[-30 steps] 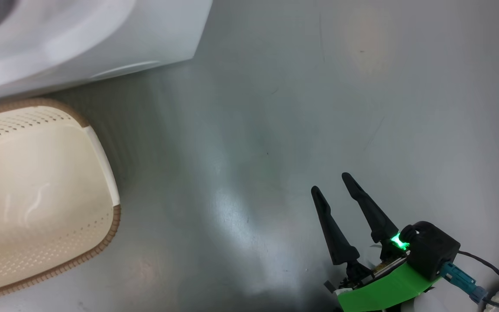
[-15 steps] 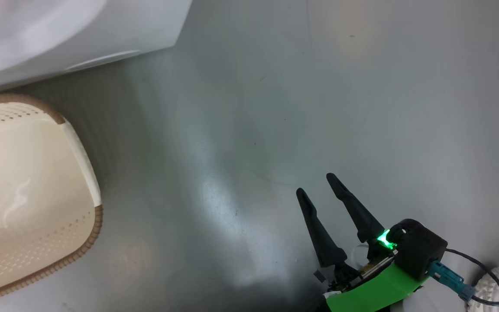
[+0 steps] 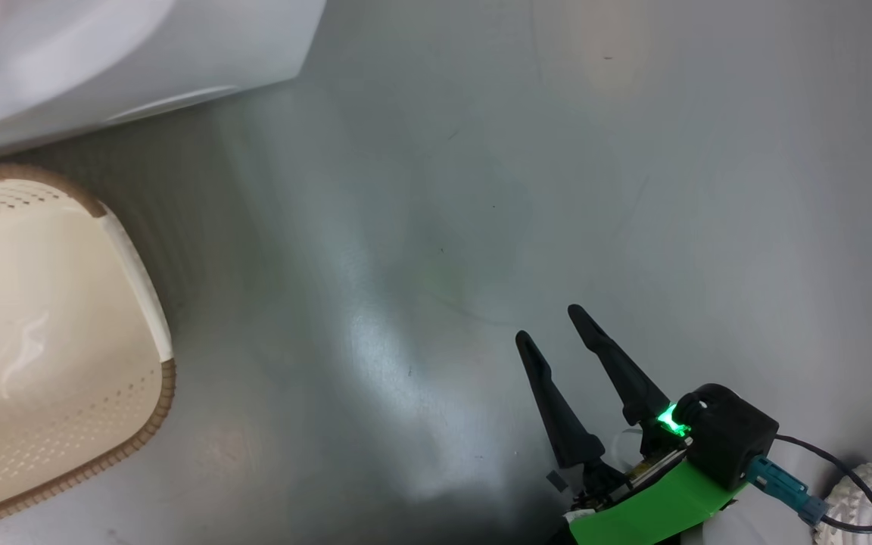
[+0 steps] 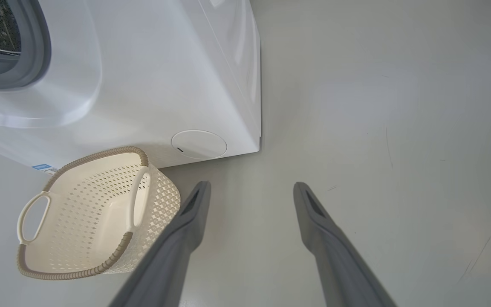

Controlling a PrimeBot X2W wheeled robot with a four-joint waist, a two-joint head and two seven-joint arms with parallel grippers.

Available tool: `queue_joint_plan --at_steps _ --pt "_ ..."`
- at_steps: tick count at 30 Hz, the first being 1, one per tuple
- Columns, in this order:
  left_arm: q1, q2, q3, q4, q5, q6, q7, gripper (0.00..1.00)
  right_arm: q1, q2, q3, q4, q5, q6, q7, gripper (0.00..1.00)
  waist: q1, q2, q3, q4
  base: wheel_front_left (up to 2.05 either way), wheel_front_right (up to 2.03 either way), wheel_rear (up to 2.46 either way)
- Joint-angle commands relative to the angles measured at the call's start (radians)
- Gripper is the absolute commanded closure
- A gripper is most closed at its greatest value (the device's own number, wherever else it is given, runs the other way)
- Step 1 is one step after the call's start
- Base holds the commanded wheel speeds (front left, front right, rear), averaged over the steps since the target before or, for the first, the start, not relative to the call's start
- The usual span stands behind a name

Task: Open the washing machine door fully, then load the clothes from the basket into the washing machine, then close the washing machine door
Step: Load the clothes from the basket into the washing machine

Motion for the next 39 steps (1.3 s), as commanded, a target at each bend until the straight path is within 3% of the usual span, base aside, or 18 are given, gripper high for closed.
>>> queue_joint_plan --at_steps 1,16,39 --pt "0.019 0.046 0.017 0.003 -0.016 -0.001 -0.005 0.00 0.014 -0.002 0.018 -0.015 0.016 0.002 -0.005 0.00 -0.0001 -0.0001 -0.009 0.010 0.00 0.00 0.00" --pt "0.040 -0.023 -0.098 0.158 -0.089 -0.001 -0.005 0.00 -0.008 -0.002 -0.020 0.022 0.006 0.002 -0.005 0.00 -0.0001 -0.0001 -0.093 0.083 0.00 0.00 0.00" --pt "0.257 -0.163 -0.048 0.109 -0.052 -0.001 -0.005 0.00 -0.027 -0.002 -0.068 0.101 -0.014 0.002 -0.005 0.00 -0.0001 -0.0001 -0.289 0.203 0.00 0.00 0.00"
